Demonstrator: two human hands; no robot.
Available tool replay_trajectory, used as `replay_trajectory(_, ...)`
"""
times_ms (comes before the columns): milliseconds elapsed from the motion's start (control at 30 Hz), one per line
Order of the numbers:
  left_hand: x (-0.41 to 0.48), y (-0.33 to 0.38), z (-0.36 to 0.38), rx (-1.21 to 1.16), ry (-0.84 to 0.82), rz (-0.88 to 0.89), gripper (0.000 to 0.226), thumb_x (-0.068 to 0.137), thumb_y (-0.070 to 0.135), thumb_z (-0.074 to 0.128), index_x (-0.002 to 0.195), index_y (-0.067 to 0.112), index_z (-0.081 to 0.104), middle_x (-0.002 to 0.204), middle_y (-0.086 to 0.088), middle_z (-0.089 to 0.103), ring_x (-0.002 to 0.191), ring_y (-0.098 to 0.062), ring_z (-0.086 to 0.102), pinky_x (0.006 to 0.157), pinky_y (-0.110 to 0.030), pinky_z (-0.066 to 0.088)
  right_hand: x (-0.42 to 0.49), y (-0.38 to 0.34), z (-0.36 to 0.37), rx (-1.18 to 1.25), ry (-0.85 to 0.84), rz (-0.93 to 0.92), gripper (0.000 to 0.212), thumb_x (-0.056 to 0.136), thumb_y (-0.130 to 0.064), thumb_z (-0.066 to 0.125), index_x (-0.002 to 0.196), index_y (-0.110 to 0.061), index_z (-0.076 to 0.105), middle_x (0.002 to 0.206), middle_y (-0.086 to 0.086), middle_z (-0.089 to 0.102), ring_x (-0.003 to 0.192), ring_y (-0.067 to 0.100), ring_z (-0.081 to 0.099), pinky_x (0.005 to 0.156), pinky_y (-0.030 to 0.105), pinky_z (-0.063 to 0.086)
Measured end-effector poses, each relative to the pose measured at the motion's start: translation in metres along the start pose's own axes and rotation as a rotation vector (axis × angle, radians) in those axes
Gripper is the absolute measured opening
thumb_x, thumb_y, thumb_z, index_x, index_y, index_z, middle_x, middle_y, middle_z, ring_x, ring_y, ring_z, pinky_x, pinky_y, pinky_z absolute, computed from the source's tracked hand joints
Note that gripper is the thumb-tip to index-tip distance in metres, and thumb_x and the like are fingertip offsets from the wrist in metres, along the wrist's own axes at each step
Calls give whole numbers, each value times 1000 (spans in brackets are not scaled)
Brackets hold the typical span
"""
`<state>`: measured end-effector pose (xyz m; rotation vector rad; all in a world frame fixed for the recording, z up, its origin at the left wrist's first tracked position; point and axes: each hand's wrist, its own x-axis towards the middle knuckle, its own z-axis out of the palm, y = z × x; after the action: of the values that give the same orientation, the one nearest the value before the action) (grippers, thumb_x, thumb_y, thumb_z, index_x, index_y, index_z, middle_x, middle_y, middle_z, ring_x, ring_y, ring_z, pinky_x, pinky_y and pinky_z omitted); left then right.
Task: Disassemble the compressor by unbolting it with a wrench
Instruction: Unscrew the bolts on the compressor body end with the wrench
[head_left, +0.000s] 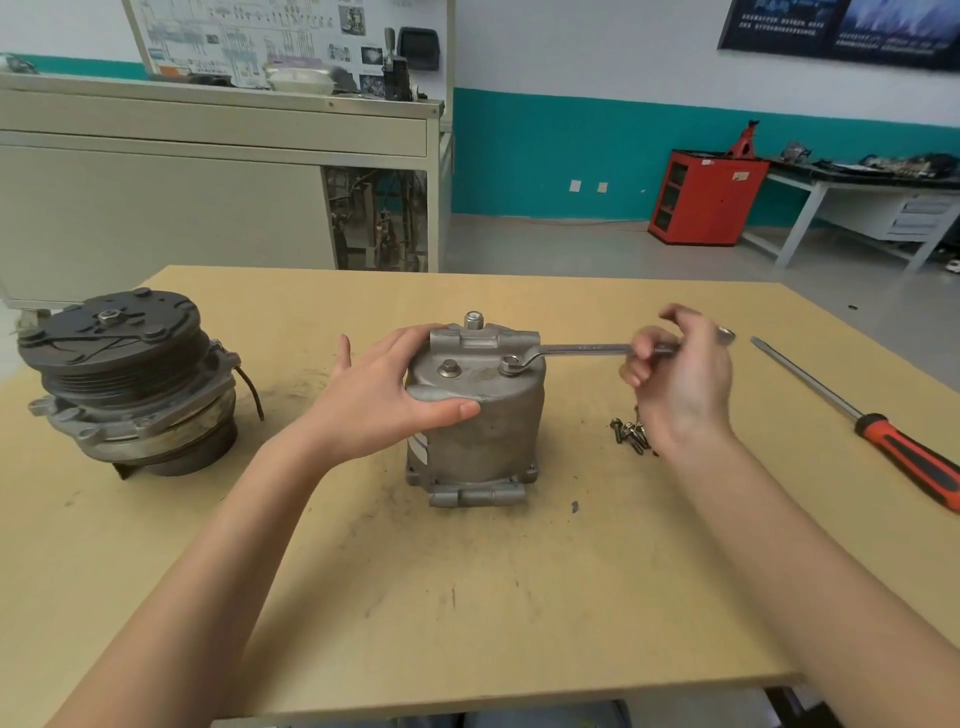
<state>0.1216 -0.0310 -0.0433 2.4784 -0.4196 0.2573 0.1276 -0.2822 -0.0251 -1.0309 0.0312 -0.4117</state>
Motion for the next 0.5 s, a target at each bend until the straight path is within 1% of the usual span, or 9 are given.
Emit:
replay_trajectory(67, 0, 0, 0, 3, -3, -5, 105, 55, 88, 39, 145, 34, 32, 143, 20, 39, 135, -7, 36, 118, -54, -10, 26, 7, 11, -83, -12, 57, 24, 102, -22, 38, 82, -13, 45, 42, -5, 44, 37, 9, 34, 39, 22, 26)
replay_trajectory(133, -1, 0, 0, 5, -5, -7, 105, 55, 88, 39, 145, 34, 32, 135, 24, 38, 135, -7, 37, 118, -54, -10, 50, 16, 27, -139, -65, 139, 28, 102, -32, 41, 82, -13, 48, 43, -8, 44, 38, 6, 34, 39, 19, 26)
replay_trajectory(233, -1, 2, -2, 5, -12, -11, 104, 55, 88, 39, 144, 35, 32, 129, 28, 35, 134, -6, 38, 118, -53, -11, 76, 30, 57, -324, -143, 201, 29, 100, -33, 47, 79, -13, 51, 45, -7, 48, 40, 7, 36, 40, 19, 28)
replay_trajectory(333, -1, 1, -2, 7, -24, -5, 103, 54, 88, 40, 143, 37, 32, 129, 30, 34, 134, -3, 35, 118, -53, -12, 89, 43, 90, -666, -269, 177, 31, 98, -34, 49, 74, -14, 52, 52, -3, 49, 47, 11, 42, 43, 20, 33)
replay_trajectory(433, -1, 0, -1, 8, -19, 3, 102, 54, 88, 41, 142, 39, 32, 128, 33, 33, 133, 1, 34, 118, -52, -12, 95, 44, 118, -1083, -463, 78, 33, 95, -30, 49, 68, -12, 47, 58, 4, 46, 50, 18, 41, 46, 22, 32)
replay_trajectory(500, -1, 2, 0, 11, -14, 8, 101, 54, 88, 40, 142, 39, 32, 127, 34, 33, 132, 1, 34, 118, -53, -11, 94, 42, 135, -1349, -570, -10, 33, 95, -26, 47, 65, -11, 47, 62, 6, 50, 53, 19, 44, 46, 22, 32)
